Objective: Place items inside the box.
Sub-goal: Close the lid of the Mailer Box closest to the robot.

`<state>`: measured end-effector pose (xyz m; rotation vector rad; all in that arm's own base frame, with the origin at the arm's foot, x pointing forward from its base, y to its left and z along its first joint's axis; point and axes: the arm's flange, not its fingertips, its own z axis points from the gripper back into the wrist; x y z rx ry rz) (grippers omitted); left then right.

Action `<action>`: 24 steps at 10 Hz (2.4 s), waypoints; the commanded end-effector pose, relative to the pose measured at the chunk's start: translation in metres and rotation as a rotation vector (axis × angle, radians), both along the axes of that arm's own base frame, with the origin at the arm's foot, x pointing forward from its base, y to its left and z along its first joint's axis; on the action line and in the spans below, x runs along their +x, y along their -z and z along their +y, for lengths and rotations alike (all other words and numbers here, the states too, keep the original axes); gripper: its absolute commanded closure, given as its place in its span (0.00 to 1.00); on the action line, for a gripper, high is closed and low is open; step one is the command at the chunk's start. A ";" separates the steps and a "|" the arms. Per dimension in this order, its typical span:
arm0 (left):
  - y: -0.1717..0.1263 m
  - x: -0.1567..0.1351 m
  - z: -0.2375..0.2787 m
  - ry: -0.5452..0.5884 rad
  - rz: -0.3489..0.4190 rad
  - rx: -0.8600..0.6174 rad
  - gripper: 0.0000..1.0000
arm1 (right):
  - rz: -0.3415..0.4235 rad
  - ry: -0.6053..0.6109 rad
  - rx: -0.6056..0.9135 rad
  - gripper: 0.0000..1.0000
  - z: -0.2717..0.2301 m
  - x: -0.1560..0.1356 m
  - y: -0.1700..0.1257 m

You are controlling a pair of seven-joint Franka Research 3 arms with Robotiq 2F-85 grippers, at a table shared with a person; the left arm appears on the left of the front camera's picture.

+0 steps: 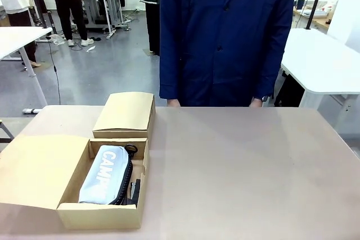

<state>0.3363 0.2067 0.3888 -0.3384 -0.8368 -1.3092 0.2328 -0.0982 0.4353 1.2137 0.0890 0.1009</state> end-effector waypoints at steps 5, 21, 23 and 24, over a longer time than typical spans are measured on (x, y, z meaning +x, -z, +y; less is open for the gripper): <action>0.053 0.021 -0.007 0.037 0.181 -0.002 0.00 | 0.014 0.011 0.012 0.00 0.002 0.001 -0.004; 0.011 -0.004 -0.179 0.183 0.032 -0.587 0.00 | 0.014 0.011 0.012 0.00 0.002 0.001 -0.004; 0.011 -0.010 -0.212 0.203 0.019 -0.648 0.00 | 0.014 0.011 0.012 0.00 0.002 0.001 -0.004; 0.019 -0.013 -0.232 0.223 0.031 -0.625 0.00 | 0.014 0.011 0.012 0.00 0.002 0.001 -0.004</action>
